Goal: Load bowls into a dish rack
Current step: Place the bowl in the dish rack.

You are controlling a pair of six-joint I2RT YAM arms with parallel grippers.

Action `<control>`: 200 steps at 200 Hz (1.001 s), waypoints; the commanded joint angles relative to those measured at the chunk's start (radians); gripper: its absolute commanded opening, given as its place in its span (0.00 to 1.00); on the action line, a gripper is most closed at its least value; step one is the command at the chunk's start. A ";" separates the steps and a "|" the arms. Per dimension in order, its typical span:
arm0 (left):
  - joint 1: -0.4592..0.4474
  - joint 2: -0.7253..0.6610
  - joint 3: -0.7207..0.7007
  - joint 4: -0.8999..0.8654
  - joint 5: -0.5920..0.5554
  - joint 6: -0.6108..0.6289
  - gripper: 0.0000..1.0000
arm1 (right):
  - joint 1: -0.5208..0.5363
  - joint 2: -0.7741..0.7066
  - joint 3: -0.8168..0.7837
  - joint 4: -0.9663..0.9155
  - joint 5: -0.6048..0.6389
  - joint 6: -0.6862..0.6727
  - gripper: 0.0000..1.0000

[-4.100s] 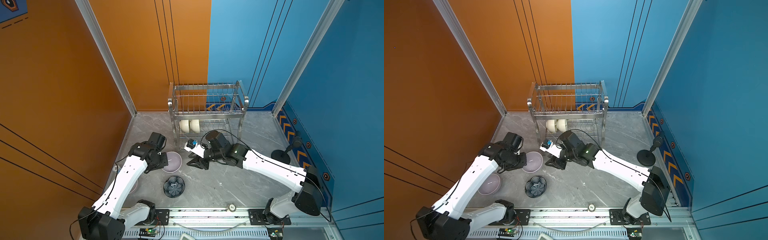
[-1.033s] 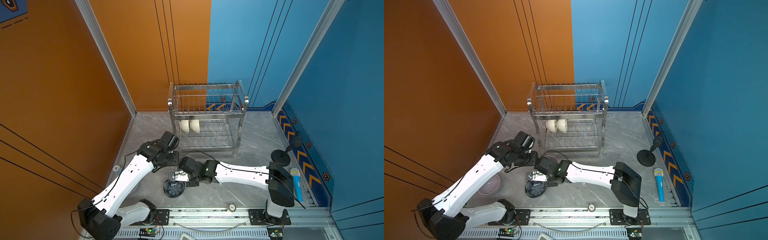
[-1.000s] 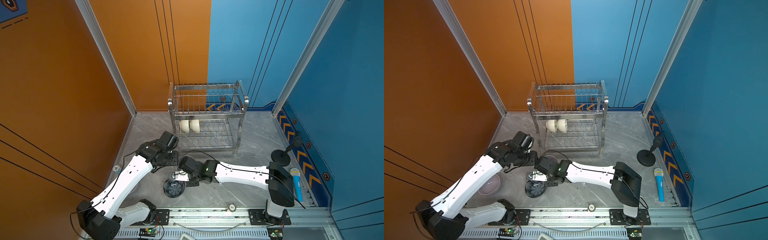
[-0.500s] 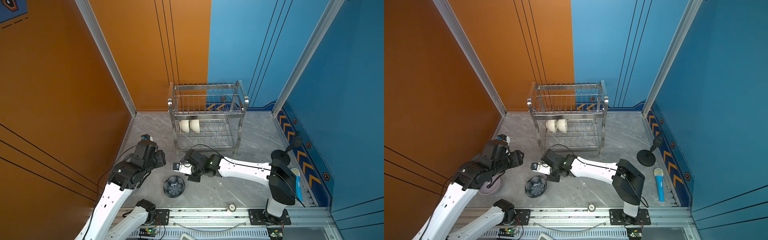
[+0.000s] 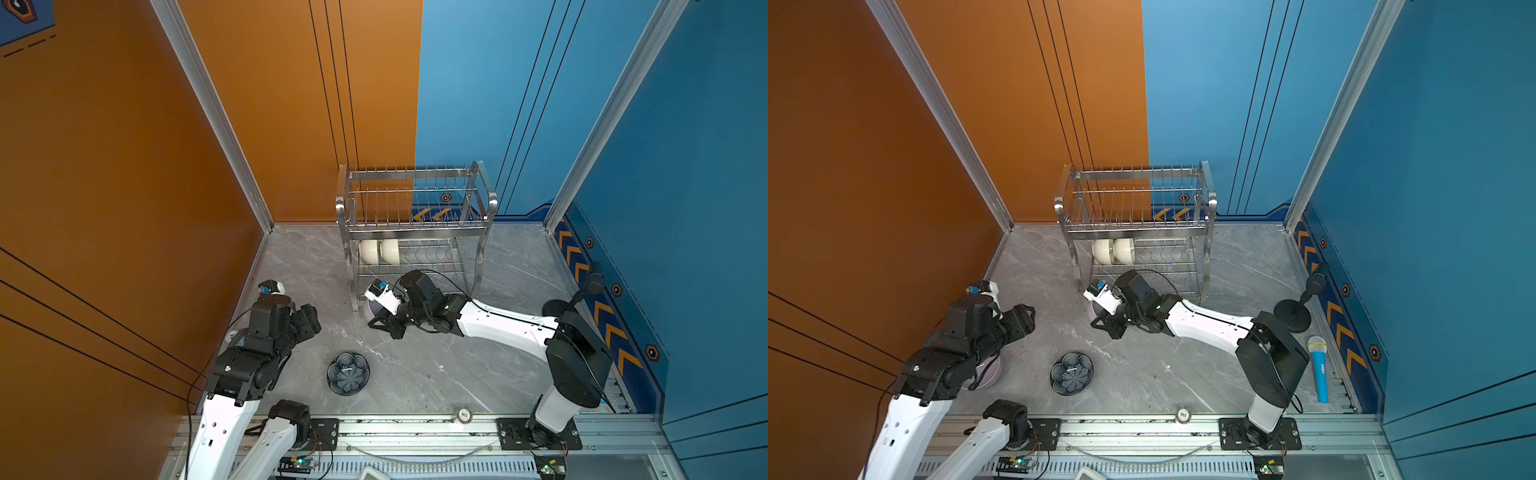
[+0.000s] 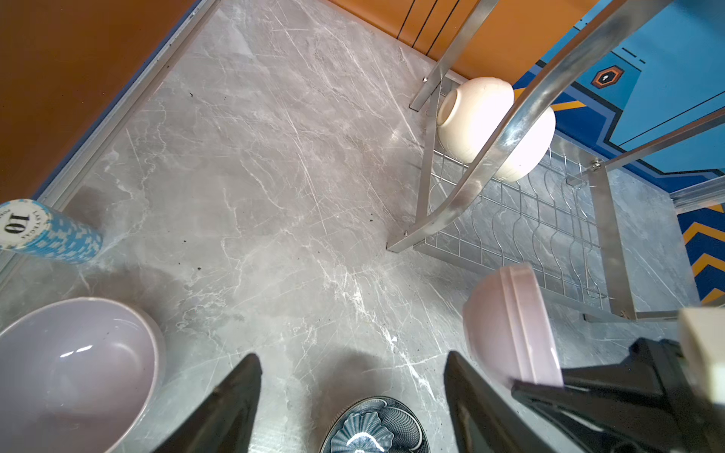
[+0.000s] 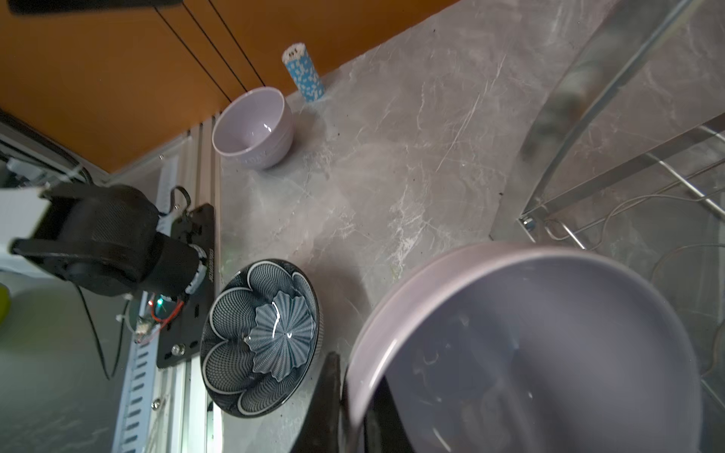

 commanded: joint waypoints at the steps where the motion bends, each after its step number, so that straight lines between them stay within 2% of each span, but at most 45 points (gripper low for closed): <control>1: 0.012 -0.007 -0.010 0.038 0.043 0.019 0.78 | -0.035 -0.014 -0.013 0.285 -0.130 0.186 0.00; 46: 0.019 -0.013 -0.019 0.058 0.061 0.026 0.82 | -0.105 0.069 -0.037 0.595 -0.208 0.445 0.00; 119: 0.025 -0.051 -0.052 0.077 0.069 0.029 0.85 | -0.163 0.224 0.004 0.925 -0.228 0.716 0.00; 129: 0.025 -0.054 -0.053 0.079 0.070 0.027 0.90 | -0.167 0.246 0.012 0.967 -0.227 0.751 0.00; 200: 0.031 -0.044 -0.047 0.079 0.078 0.028 0.90 | -0.228 0.356 0.066 1.149 -0.205 0.921 0.00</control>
